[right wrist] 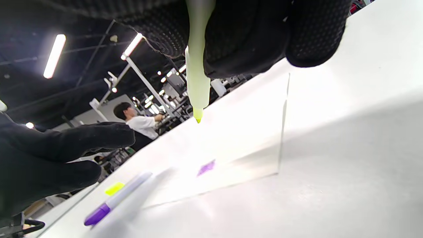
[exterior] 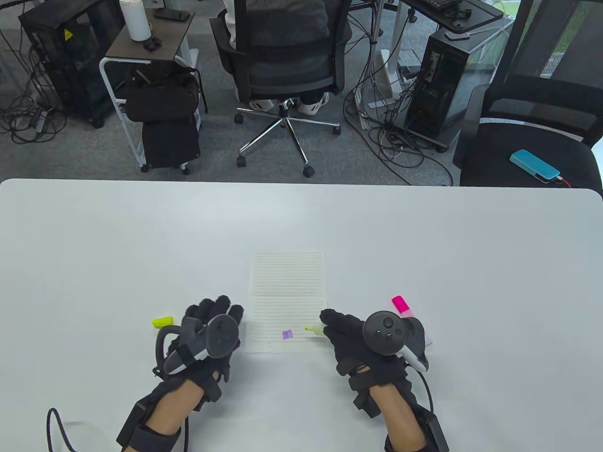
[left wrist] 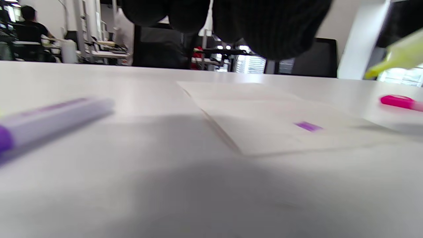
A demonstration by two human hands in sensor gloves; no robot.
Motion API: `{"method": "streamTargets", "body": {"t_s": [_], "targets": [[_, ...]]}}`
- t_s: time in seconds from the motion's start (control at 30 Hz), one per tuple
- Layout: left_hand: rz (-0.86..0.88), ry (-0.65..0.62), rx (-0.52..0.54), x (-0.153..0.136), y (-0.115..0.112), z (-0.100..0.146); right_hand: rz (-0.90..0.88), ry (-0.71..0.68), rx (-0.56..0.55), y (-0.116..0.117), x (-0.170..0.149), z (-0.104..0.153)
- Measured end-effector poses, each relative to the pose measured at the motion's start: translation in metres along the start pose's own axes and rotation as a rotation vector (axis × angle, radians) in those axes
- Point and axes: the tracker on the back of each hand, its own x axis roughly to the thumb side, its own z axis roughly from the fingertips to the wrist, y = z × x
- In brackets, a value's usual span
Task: Apply highlighter ink on paper
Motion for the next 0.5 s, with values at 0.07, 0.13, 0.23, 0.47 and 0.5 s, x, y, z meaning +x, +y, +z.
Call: {"method": "streamTargets", "body": {"t_s": [0.07, 0.13, 0.23, 0.47, 0.5], "targets": [[0.042, -0.084, -0.036, 0.016, -0.012, -0.006, 0.012, 0.006, 0.006, 0.003, -0.001, -0.002], [0.076, -0.123, -0.080, 0.026, -0.021, -0.012, 0.028, 0.011, 0.014, 0.006, -0.002, -0.004], [0.067, -0.161, -0.154, 0.039, -0.033, -0.021, 0.048, 0.022, 0.037, 0.011, -0.003, -0.006], [0.009, -0.161, -0.321, 0.045, -0.053, -0.025, 0.076, 0.027, 0.031, 0.020, -0.002, -0.010], [0.000, -0.162, -0.324, 0.045, -0.053, -0.025, 0.077, 0.025, 0.027, 0.020, -0.002, -0.011]]}}
